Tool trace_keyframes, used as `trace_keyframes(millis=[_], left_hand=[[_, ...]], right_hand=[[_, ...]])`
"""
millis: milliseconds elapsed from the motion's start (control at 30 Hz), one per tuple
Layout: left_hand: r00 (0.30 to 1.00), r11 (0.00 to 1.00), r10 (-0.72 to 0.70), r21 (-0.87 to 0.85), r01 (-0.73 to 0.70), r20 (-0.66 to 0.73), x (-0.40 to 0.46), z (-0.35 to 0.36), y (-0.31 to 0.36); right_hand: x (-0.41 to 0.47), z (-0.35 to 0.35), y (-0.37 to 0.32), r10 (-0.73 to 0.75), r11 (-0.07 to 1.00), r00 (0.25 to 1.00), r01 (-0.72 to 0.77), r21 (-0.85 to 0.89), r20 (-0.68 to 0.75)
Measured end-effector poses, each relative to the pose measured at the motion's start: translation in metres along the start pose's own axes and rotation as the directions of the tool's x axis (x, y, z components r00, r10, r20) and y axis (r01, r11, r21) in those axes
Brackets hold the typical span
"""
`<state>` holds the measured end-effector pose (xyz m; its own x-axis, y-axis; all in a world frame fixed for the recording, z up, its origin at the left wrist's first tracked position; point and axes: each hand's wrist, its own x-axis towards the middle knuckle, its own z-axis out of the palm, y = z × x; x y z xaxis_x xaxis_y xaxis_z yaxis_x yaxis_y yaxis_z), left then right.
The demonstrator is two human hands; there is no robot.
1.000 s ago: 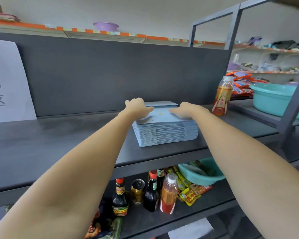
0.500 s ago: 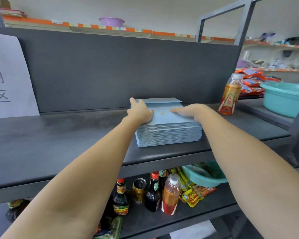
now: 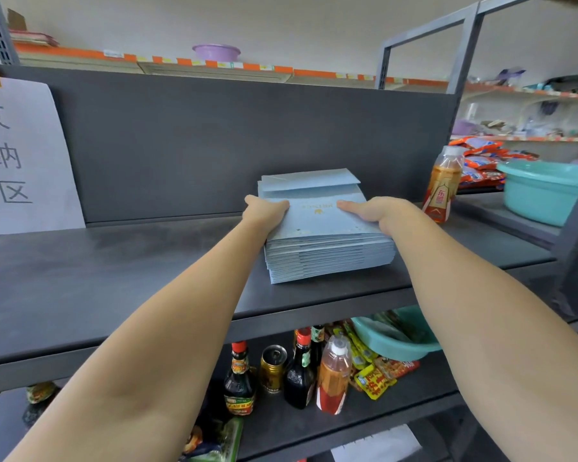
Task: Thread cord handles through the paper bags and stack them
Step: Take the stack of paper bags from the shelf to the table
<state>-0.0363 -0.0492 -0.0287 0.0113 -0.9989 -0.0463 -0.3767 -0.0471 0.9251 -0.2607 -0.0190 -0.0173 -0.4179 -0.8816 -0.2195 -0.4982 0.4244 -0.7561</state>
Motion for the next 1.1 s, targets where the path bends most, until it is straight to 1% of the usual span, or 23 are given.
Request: trace_keyframes(millis=[67, 167, 233, 433, 500, 600, 667, 733, 800, 867, 967, 1100], left_hand=[[0.999, 0.997, -0.002, -0.074, 0.004, 0.033, -0.004, -0.003, 0.002], [0.99, 0.981, -0.063, -0.177, 0.085, 0.127, -0.016, -0.01, 0.005], [0.982, 0.987, -0.054, -0.141, 0.08, 0.182, -0.026, -0.015, 0.005], [0.987, 0.996, 0.012, -0.086, 0.002, 0.161, -0.052, -0.024, 0.0], [0.986, 0.998, 0.035, -0.061, -0.025, 0.166, -0.058, -0.027, -0.003], [0.983, 0.999, 0.041, -0.007, -0.04, 0.178, -0.07, -0.032, -0.005], [0.979, 0.998, 0.048, 0.02, -0.053, 0.199, -0.08, -0.034, -0.006], [0.973, 0.997, 0.063, 0.026, -0.07, 0.223, -0.09, -0.034, -0.007], [0.969, 0.996, 0.077, 0.023, -0.084, 0.237, -0.1, -0.034, -0.008], [0.967, 0.995, 0.083, 0.03, -0.093, 0.24, -0.109, -0.034, -0.009], [0.966, 0.995, 0.081, 0.036, -0.093, 0.246, -0.128, -0.034, -0.012], [0.96, 0.994, 0.093, 0.024, -0.103, 0.266, -0.156, -0.027, -0.017]], right_hand=[[-0.003, -0.001, 0.004, 0.0, 0.998, 1.0, -0.001, 0.066, 0.003], [-0.001, -0.002, 0.012, 0.02, 0.993, 1.0, -0.022, 0.119, 0.017], [0.0, -0.004, 0.017, 0.033, 0.989, 0.999, -0.035, 0.144, 0.017], [-0.054, 0.006, 0.014, 0.031, 0.984, 0.999, -0.027, 0.175, -0.018], [-0.063, 0.009, 0.018, 0.059, 0.979, 0.998, -0.06, 0.196, 0.008], [-0.074, 0.013, 0.029, 0.105, 0.968, 0.994, -0.099, 0.232, -0.014], [-0.1, 0.017, 0.029, 0.112, 0.966, 0.993, -0.099, 0.239, -0.041], [-0.11, 0.018, 0.037, 0.121, 0.959, 0.99, -0.096, 0.265, -0.078], [-0.12, 0.016, 0.045, 0.131, 0.962, 0.985, -0.098, 0.254, -0.115], [-0.126, 0.014, 0.056, 0.142, 0.954, 0.985, -0.11, 0.278, -0.097], [-0.145, 0.014, 0.067, 0.139, 0.947, 0.984, -0.099, 0.305, -0.109], [-0.162, 0.006, 0.096, 0.142, 0.947, 0.985, -0.106, 0.303, -0.101]])
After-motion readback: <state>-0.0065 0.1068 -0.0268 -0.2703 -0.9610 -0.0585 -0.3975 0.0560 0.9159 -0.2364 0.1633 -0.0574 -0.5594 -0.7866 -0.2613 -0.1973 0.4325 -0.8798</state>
